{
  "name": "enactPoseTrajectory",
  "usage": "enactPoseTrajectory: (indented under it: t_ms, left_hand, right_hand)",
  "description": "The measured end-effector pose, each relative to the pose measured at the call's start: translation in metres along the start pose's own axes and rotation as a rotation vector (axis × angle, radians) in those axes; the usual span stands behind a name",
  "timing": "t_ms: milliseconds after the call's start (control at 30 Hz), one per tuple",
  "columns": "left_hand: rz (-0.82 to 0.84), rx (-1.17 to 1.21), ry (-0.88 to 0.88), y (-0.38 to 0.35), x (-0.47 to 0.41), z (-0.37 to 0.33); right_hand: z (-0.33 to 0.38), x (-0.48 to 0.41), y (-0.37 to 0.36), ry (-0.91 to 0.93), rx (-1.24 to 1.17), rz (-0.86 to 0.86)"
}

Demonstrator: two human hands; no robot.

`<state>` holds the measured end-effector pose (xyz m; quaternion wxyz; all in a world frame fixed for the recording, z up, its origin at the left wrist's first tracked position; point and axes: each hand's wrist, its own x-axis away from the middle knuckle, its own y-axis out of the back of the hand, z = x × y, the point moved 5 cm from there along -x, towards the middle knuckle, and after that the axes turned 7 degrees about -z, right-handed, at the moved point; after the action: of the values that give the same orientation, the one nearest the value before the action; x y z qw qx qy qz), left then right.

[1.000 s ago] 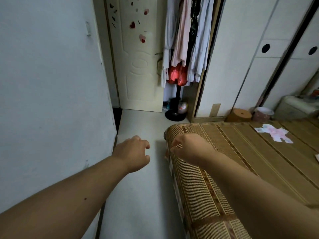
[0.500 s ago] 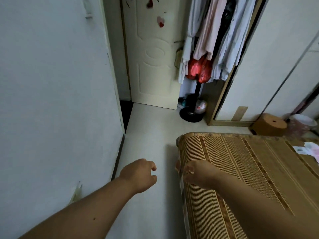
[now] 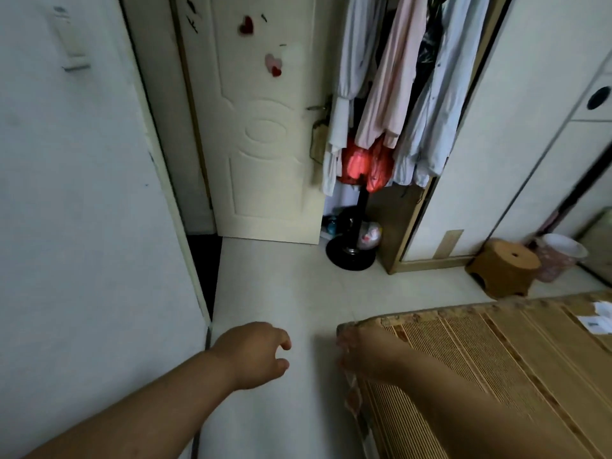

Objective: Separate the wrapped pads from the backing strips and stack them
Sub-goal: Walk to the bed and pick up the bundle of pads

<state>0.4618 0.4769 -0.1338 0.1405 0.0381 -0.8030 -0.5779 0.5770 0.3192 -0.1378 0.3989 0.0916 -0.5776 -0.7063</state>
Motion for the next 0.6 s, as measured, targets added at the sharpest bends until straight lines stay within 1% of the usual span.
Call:
enactPoseTrajectory:
  t_ms: [67,167,367,467,600]
  left_hand:
    - [0.012,0.011,-0.026,0.009,-0.035,0.011]
    - [0.036,-0.028,-0.076,0.01,-0.09,0.024]
    - [0.081,-0.058,-0.132,0.021,-0.234,0.037]
    - [0.074,-0.074,-0.154,0.041,-0.315,0.035]
    - [0.005,-0.074,-0.204,0.075,-0.409,0.018]
  right_hand:
    - [-0.001,-0.027,0.008,0.0,-0.021,-0.025]
    - [-0.013,-0.07,0.021,-0.003,0.001,-0.01]
    - [-0.065,-0.184,0.068,-0.097,-0.042,-0.05]
    - [-0.096,-0.248,0.101,-0.131,-0.025,-0.072]
    - [-0.126,-0.314,0.149,-0.155,-0.019,-0.087]
